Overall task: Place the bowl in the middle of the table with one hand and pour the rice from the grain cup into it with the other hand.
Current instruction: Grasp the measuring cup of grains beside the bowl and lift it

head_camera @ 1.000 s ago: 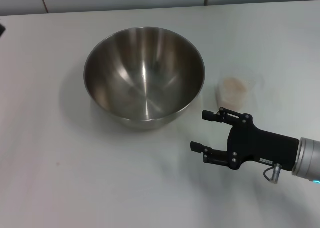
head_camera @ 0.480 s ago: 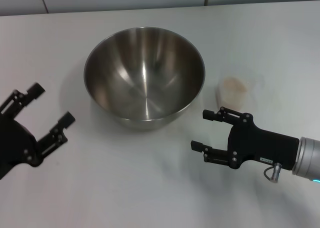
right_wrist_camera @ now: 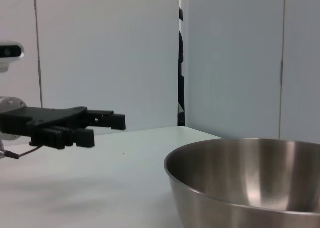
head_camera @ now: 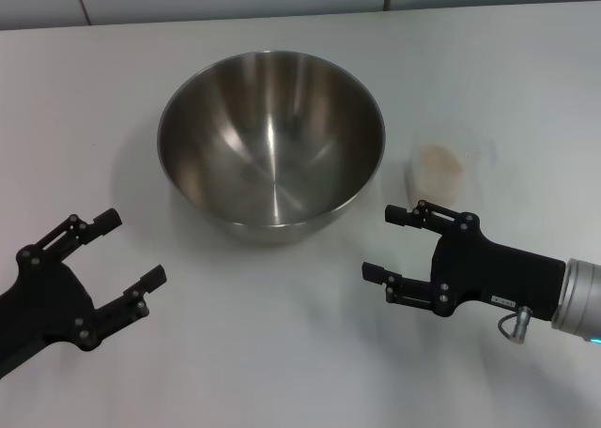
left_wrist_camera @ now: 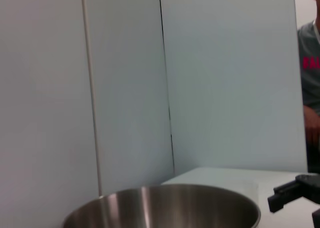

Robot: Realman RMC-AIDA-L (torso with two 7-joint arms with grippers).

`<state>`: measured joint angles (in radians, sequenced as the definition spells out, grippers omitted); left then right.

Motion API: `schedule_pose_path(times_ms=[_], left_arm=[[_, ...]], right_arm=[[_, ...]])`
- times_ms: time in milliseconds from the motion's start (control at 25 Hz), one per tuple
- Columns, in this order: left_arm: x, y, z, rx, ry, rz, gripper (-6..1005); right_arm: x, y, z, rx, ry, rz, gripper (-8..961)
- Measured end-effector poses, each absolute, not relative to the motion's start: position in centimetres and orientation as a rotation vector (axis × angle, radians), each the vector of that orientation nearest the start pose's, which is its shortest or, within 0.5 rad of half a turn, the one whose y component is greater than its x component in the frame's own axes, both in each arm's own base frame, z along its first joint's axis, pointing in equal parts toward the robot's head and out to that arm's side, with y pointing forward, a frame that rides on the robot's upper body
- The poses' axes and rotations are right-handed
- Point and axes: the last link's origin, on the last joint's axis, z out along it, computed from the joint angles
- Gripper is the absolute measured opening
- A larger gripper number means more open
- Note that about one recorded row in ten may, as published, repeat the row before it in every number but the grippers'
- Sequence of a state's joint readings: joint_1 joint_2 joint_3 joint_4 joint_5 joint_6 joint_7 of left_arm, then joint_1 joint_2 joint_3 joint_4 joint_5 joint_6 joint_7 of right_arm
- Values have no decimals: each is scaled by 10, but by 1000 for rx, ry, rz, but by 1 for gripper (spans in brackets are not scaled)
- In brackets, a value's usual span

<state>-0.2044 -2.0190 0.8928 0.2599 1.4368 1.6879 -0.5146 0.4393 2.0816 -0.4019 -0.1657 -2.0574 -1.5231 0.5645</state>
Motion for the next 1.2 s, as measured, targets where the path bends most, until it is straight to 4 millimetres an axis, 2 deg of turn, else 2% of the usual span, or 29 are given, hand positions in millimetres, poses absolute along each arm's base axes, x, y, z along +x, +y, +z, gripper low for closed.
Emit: schedule_pose_path(times_ms=[560,760,880,920,960,1120,1200], left_arm=[[-332,217,-13,-2351,-236,-888,789],[-332,219,-13,-2353,-237,-883,788],[-330,221,-14,-2353,-244,-893,789],[-329,221,-15,-2353,-250,-898,789],[-329,222,-15,-2354,-253,-902,789],[-327,225,-16,-2359,-249,-908,790],[-326,225,-16,-2360,-252,-912,789]], right_arm=[[302,255,-63,-2552,274,828,761],[304,244,-63,-2504,291,866,762],[306,230,-63,-2377,299,924,762],[309,221,-62,-2263,326,943,762],[309,221,-62,-2263,326,943,762],[320,204,-59,-1955,431,902,762],[322,202,-58,-1909,452,890,762]])
